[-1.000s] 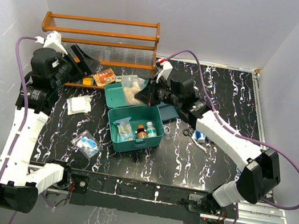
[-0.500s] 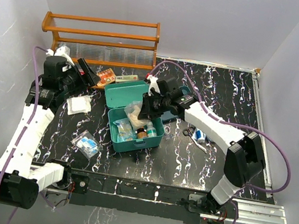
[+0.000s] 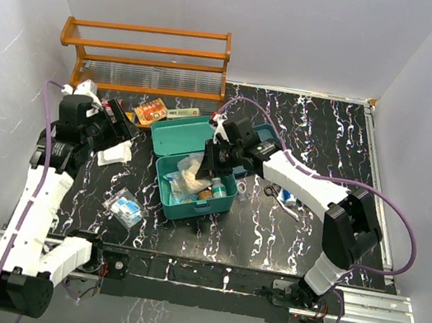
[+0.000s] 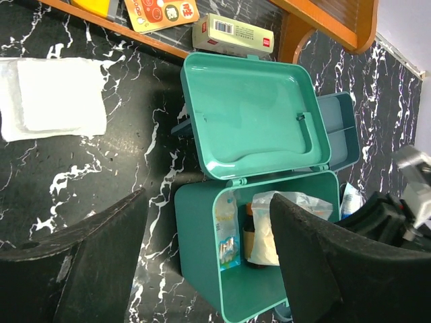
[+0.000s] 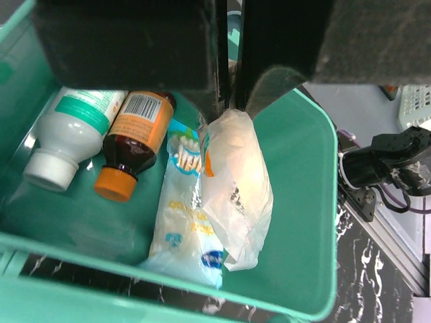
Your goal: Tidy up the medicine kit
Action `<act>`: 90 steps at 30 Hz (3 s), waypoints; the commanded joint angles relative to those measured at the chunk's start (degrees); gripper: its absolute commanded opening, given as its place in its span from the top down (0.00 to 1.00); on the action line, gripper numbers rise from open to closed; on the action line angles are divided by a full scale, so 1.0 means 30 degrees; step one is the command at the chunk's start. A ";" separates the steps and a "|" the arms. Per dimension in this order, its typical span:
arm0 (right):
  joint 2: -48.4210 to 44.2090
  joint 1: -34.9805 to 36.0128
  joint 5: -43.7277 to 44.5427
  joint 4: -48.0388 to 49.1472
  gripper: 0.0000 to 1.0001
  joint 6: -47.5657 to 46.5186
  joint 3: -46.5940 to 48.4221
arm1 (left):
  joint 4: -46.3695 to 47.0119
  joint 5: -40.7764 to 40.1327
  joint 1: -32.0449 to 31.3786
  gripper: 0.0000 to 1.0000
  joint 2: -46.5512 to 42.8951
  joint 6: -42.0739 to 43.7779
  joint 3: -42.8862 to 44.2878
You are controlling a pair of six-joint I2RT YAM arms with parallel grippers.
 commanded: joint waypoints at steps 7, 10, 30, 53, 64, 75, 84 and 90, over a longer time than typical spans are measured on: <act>-0.0003 0.1108 0.0636 0.1697 1.00 0.2017 -0.0760 | -0.1697 -0.0867 0.0043 0.28 -0.2955 -0.0060 -0.1060; 0.1201 0.1218 0.0621 0.1756 0.99 0.2619 0.0205 | -0.1612 -0.0670 0.0050 0.28 -0.3133 -0.0055 -0.1186; 0.3276 0.2427 0.3647 0.1194 0.56 0.3309 0.1930 | -0.1422 -0.0733 0.0050 0.28 -0.2561 0.0271 -0.0820; 0.3416 0.3132 0.5298 0.1267 0.61 0.0912 0.1460 | -0.3166 -0.2334 0.0050 0.26 -0.2534 -0.1585 -0.1896; 0.4627 0.3556 0.4367 0.2927 0.59 0.0760 0.1345 | -0.5931 -0.3990 0.0058 0.24 -0.1668 -0.5181 -0.3394; 0.1851 0.3571 0.5703 0.3235 0.57 0.0886 0.0948 | -0.6702 -0.3255 0.0080 0.21 -0.0460 -0.6903 -0.5438; -0.2174 0.3527 0.9226 0.3454 0.55 0.1147 -0.0592 | -0.6326 -0.3530 0.0109 0.23 -0.0208 -0.8816 -0.7452; -0.3869 0.3502 1.1715 0.4154 0.55 0.0448 -0.1252 | -0.4901 -0.3345 0.0138 0.29 0.0467 -0.9782 -0.9110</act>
